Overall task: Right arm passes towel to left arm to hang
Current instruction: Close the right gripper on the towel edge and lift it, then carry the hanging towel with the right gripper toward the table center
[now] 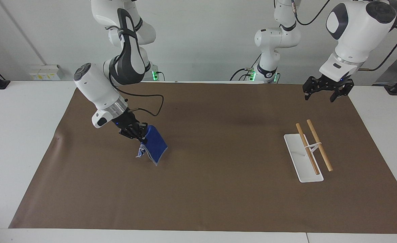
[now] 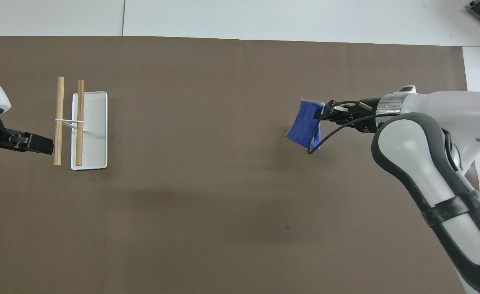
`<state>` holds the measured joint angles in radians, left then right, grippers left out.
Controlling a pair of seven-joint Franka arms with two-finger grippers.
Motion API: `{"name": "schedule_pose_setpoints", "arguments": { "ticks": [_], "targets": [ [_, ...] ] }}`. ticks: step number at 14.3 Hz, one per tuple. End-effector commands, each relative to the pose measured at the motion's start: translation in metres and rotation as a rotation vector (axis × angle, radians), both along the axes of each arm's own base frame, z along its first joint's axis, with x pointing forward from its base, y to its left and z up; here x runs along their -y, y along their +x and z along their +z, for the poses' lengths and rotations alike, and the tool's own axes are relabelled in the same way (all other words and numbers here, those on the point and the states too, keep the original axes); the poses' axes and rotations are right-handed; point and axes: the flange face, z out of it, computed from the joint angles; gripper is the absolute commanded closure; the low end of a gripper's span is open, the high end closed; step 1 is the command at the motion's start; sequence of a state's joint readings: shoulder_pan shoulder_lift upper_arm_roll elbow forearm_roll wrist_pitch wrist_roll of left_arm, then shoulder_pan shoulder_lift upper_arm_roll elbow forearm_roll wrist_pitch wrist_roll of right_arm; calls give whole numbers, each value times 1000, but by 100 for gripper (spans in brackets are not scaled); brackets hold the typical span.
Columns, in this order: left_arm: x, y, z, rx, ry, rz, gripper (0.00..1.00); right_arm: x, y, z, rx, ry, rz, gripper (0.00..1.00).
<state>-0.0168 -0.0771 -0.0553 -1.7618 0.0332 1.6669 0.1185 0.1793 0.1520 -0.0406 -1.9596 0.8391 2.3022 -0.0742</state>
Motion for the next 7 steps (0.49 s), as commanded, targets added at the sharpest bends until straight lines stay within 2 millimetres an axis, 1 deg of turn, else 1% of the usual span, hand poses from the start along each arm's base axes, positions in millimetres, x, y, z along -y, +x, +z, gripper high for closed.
{"name": "schedule_pose_setpoints", "arguments": {
  "ticks": [1, 2, 4, 6, 7],
  "targets": [
    [-1, -8, 2, 8, 14, -1, 0, -26, 1, 10, -33, 208, -97, 100],
    [-1, -8, 2, 8, 14, -1, 0, -36, -1, 12, -49, 258, -120, 100],
    [-1, -8, 2, 8, 14, -1, 0, -42, -2, 15, -89, 326, -176, 100],
    [-1, -8, 2, 10, 14, 0, 0, -55, -4, 19, -140, 434, -261, 100],
    [1, -8, 2, 8, 14, -5, 0, -58, -3, 19, -154, 481, -311, 100]
  ]
}}
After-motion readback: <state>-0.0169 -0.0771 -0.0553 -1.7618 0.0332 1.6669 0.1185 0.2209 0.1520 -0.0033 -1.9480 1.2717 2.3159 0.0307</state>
